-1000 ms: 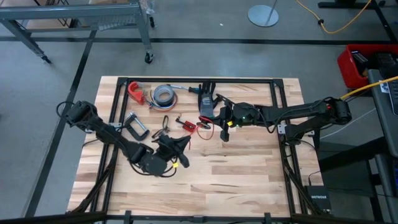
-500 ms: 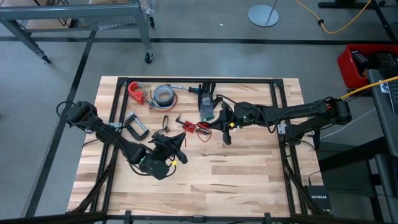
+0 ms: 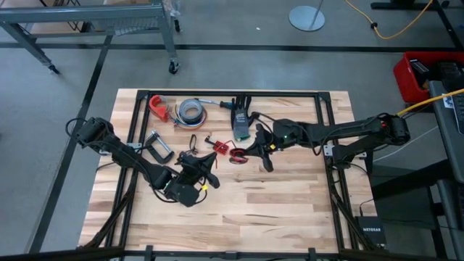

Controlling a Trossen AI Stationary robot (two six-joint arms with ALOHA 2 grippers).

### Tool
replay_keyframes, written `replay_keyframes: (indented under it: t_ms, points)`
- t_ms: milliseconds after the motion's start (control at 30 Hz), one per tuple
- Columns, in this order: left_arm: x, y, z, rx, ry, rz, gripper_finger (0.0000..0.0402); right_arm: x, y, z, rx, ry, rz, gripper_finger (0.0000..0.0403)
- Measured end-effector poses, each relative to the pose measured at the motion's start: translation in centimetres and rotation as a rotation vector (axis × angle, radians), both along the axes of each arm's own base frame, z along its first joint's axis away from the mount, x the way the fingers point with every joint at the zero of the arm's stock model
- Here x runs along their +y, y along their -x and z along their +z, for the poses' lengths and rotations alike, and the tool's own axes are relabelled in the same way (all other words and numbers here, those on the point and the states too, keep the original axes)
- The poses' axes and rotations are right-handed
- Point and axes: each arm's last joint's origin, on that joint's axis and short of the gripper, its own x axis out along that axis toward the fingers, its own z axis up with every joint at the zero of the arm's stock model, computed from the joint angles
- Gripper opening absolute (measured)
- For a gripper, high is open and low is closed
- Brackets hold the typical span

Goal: Coil cords
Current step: Coil the orange wire into the black spool

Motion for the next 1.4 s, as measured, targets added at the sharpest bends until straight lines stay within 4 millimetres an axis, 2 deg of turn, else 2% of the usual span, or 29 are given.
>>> replay_keyframes:
  t_ms: [133,300,467,633,1167,1400]
  points:
    - [0.1,0.1,0.3,-0.009,0.006,-0.001,0.0,0.0,0.1,-0.2,0.026,-0.001,0.0,0.0003]
    - [0.3,0.7,1.6,-0.049,0.031,-0.006,0.0,-0.1,0.3,-0.6,0.072,0.01,-0.028,0.0003]
    - [0.0,0.7,2.1,-0.067,0.072,-0.07,0.0,-0.2,0.3,-0.7,0.077,0.029,-0.069,0.0003]
    - [-0.3,0.5,2.0,-0.056,0.134,-0.178,0.0,-0.3,0.2,-0.5,0.05,0.037,-0.089,0.0003]
    - [-1.1,0.9,2.0,-0.068,0.141,-0.192,0.0,-0.3,0.2,-0.6,0.065,0.039,-0.091,0.0003]
    - [-1.0,1.2,2.7,-0.107,0.162,-0.193,0.0,-0.3,0.2,-0.7,0.074,0.039,-0.092,0.0003]
